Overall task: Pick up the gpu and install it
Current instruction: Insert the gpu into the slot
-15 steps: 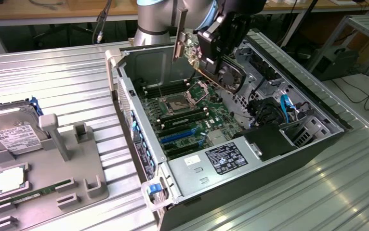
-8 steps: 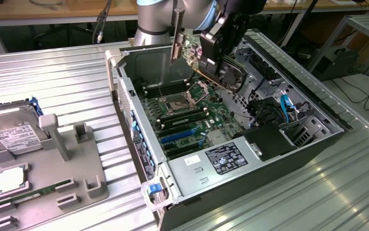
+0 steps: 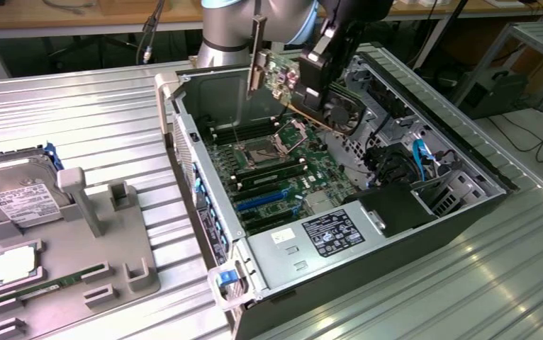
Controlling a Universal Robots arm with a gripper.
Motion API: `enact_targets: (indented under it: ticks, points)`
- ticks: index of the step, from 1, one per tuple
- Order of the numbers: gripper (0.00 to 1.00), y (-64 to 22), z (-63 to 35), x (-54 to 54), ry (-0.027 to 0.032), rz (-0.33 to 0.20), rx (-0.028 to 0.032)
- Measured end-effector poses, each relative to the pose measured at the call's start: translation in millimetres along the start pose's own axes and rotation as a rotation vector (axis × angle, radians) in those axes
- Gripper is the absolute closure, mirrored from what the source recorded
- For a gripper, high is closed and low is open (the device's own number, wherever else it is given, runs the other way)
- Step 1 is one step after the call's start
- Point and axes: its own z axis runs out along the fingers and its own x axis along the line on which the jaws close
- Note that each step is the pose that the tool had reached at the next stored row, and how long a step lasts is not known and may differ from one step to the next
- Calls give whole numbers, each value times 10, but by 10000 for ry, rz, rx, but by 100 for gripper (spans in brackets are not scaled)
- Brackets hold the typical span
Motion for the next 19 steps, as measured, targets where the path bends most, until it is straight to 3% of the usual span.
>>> enact_targets:
  ticks: [19]
  points:
    - [72, -21, 0, 14, 53, -1897, -38]
